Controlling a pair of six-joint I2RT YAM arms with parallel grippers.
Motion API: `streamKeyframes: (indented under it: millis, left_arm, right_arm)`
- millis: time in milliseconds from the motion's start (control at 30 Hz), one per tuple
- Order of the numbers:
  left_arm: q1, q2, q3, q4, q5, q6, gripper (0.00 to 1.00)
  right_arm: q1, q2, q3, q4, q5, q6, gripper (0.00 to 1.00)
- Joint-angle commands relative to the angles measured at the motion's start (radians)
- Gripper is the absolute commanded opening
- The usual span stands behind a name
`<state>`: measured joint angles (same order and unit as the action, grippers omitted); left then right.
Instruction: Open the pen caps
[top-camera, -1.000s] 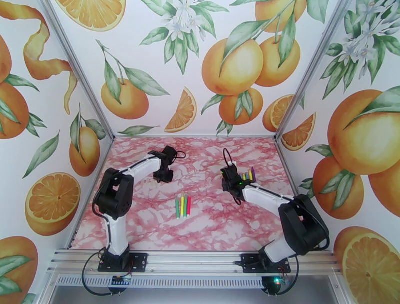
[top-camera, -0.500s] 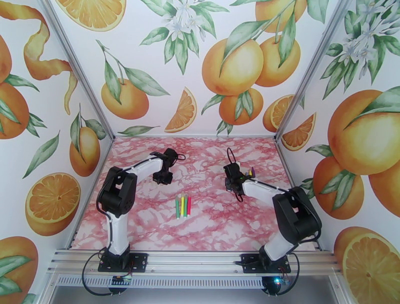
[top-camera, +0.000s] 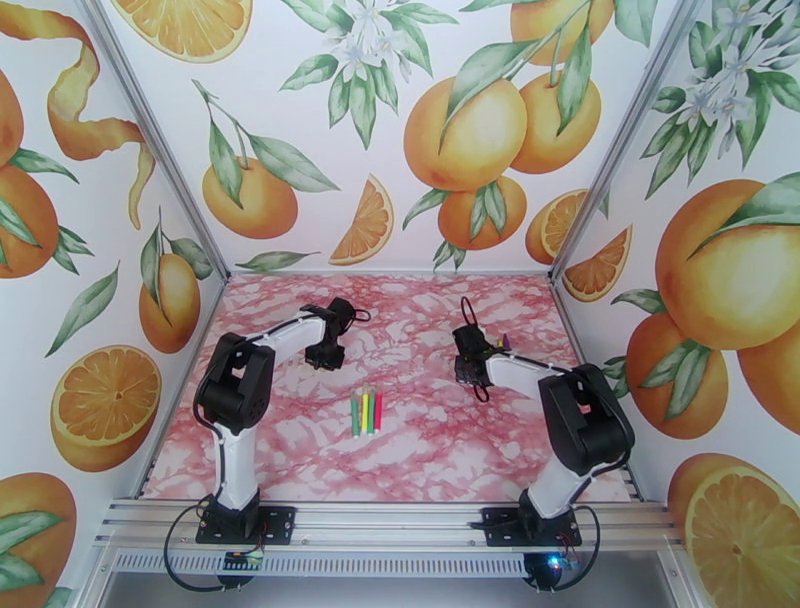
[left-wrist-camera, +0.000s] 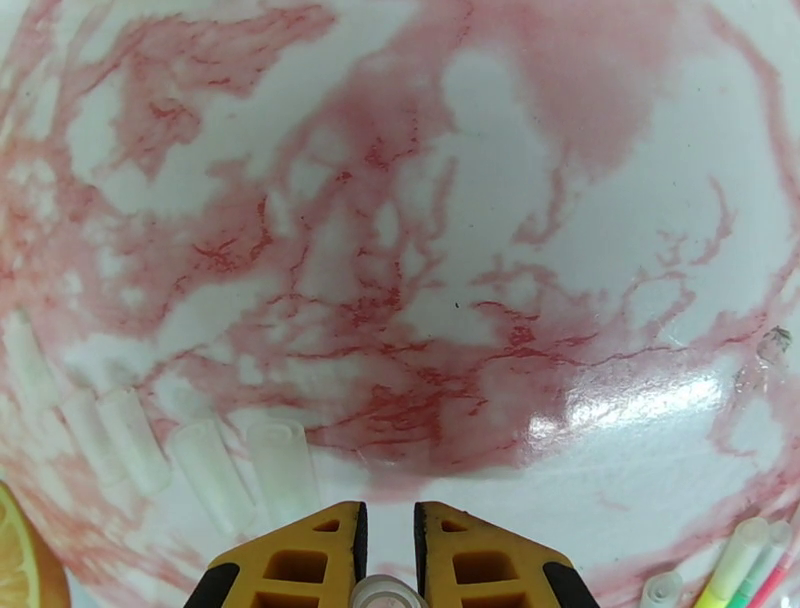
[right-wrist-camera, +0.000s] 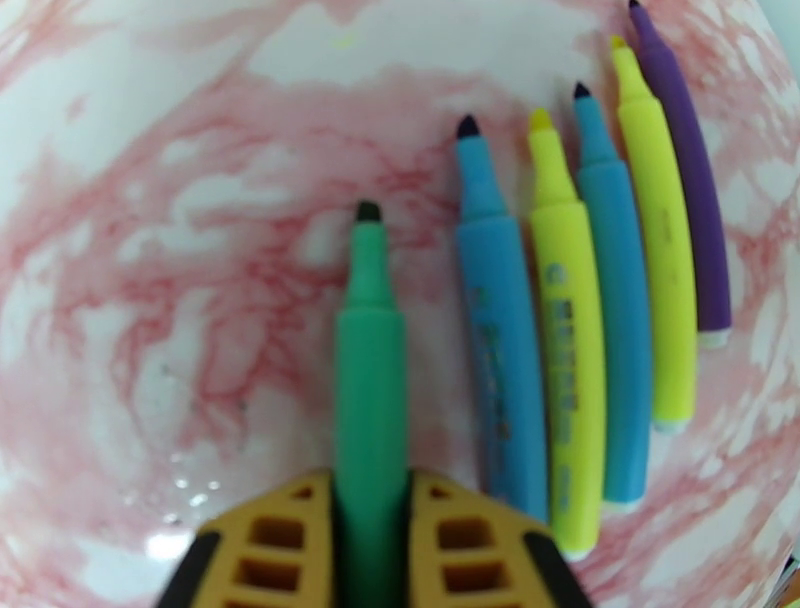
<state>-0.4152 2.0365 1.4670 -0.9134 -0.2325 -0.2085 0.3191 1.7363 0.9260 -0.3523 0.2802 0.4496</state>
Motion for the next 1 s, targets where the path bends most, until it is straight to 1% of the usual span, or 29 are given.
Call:
streamKeyframes:
  millis: [0,367,433,667,733,867,967]
  left_arm:
    - [0.010,0.013,-0.013,0.014,-0.001,-0.003,0.22]
    - [0.018,0.019,-0.019,0.020,0.027,0.001,0.24]
    - [0.019,0.015,-0.020,0.024,0.038,0.002,0.26]
    - [0.023,0.013,-0.017,0.021,0.035,0.002,0.28]
    - [0.023,0.008,-0.019,0.019,0.036,0.001,0.28]
    - [0.023,-0.025,-0.021,0.037,0.071,0.001,0.28]
    - [0.023,-0.064,-0.020,0.047,0.084,-0.001,0.31]
  right_arm:
    - [-0.008,0.018,0.020,-0.019,-0.022,0.018,0.11]
    - [-0.010,0.031,0.027,-0.025,-0.019,0.022,0.19]
    - [-0.010,0.030,0.028,-0.030,-0.019,0.021,0.22]
    - [-0.010,0.019,0.028,-0.035,-0.019,0.020,0.26]
    - [-0.010,0.015,0.028,-0.039,-0.021,0.018,0.29]
    - [-0.009,-0.002,0.028,-0.043,-0.024,0.009,0.31]
    - [-0.009,-0.033,0.027,-0.049,-0.021,-0.007,0.34]
